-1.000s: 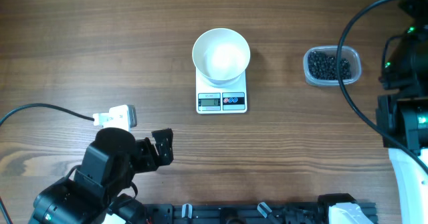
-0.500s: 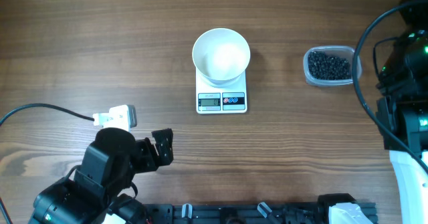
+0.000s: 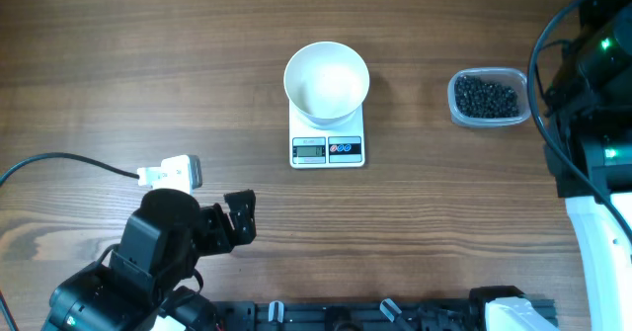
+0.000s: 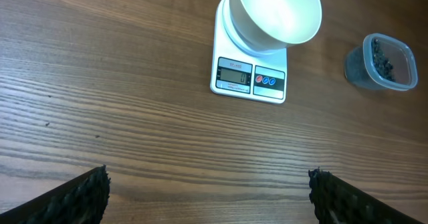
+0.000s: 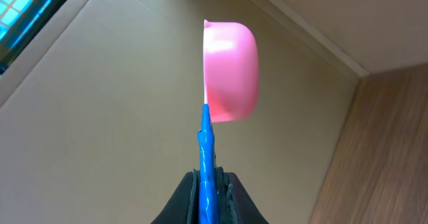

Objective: Scoop item into bowl and weigh 150g on scale

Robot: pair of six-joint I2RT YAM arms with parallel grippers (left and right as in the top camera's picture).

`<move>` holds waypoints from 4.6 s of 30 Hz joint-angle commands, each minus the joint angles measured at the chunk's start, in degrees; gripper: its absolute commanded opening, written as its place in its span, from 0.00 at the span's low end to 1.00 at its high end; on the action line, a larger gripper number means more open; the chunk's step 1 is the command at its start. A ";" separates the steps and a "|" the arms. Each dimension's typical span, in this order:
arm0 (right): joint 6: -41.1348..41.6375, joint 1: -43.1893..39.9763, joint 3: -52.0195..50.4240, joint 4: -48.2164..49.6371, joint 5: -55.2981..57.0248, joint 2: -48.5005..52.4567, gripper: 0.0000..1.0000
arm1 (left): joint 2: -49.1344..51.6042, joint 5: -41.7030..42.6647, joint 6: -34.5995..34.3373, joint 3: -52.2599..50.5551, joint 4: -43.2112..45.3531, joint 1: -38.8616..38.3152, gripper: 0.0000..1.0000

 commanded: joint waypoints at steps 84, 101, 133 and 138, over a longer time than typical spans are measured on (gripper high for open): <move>-38.45 -7.65 0.68 26.47 -18.01 2.16 0.04 | 19.80 9.73 17.42 -0.07 10.47 0.37 1.00; -24.37 -7.65 0.68 9.81 -48.68 1.60 0.04 | 19.80 9.73 17.40 -0.07 10.47 0.37 1.00; -27.85 -7.65 0.68 -50.51 -67.71 -17.92 0.04 | 25.31 18.56 5.11 -0.07 9.88 0.37 1.00; -28.06 -7.65 0.68 -51.41 -70.40 -18.03 0.04 | 26.67 10.16 1.90 -0.07 10.99 0.37 1.00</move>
